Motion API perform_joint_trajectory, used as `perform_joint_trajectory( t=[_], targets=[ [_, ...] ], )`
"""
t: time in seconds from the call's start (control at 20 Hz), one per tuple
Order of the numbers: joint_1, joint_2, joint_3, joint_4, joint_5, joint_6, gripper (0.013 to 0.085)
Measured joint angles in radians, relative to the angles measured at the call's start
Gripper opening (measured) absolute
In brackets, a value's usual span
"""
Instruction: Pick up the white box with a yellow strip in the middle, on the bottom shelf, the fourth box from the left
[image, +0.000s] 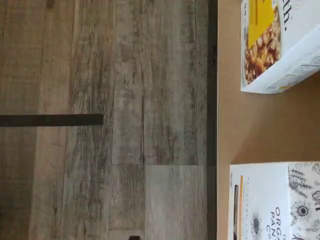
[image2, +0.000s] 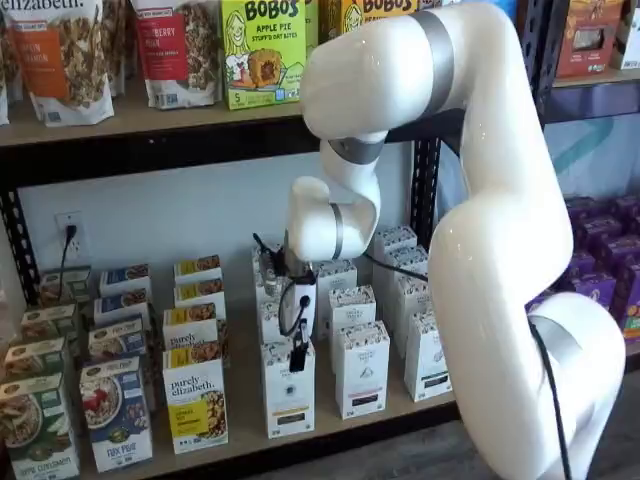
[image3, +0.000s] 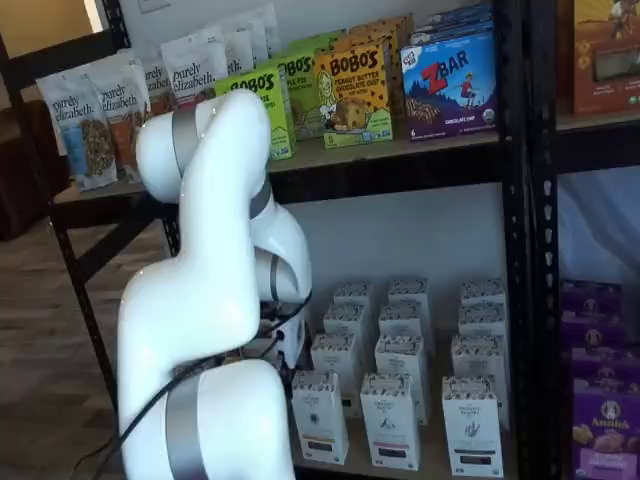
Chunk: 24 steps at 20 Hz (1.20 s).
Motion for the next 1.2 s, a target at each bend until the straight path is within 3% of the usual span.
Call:
perform_joint_trajectory(
  t=[0.05,0.15,0.25,0.45,0.7,1.2],
  targets=[
    [0.0,0.001,-0.002,0.0,0.006,0.0,0.085],
    [-0.023,0.037,-0.079,-0.018,0.139,0.002,0.085],
    [-0.026,0.049,-0.091,-0.018,0.145,-0.002,0.085],
    [-0.032,0.074,-0.103,0.0,0.106,-0.026,0.085],
    [-0.027,0.105,-0.098,0.075,-0.007,-0.096,0.085],
    [-0.027,0.196,-0.181,0.142,-0.067,-0.16,0.085]
  ],
)
